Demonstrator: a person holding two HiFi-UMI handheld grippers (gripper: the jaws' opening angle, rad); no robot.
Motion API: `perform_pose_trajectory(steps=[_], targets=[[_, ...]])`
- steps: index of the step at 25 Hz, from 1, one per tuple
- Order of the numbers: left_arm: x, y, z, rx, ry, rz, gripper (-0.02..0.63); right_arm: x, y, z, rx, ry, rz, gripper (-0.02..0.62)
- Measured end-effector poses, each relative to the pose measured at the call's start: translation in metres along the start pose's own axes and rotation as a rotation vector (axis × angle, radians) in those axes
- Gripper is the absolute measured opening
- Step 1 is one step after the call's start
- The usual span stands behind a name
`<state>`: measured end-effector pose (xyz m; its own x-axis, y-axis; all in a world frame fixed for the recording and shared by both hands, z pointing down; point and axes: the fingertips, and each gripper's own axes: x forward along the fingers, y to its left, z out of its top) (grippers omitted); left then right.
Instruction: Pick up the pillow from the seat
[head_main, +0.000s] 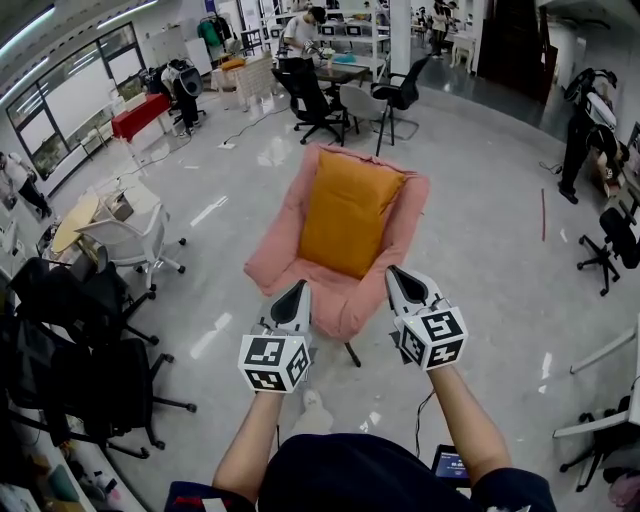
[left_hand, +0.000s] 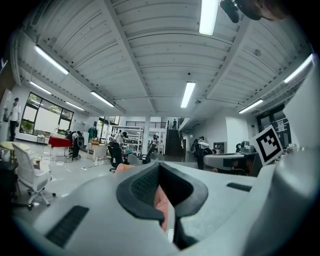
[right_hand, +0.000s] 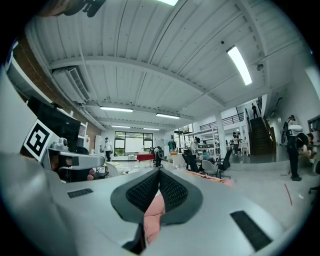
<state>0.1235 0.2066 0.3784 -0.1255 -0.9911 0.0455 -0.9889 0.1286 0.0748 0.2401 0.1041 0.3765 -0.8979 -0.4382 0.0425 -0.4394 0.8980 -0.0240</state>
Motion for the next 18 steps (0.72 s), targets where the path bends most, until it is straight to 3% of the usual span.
perform_pose_trajectory(steps=[18], targets=[[0.092, 0.074, 0.002, -0.011, 0.024, -0.018, 0.003, 0.112, -0.034, 0.000, 0.005, 0.031, -0.019, 0.017]])
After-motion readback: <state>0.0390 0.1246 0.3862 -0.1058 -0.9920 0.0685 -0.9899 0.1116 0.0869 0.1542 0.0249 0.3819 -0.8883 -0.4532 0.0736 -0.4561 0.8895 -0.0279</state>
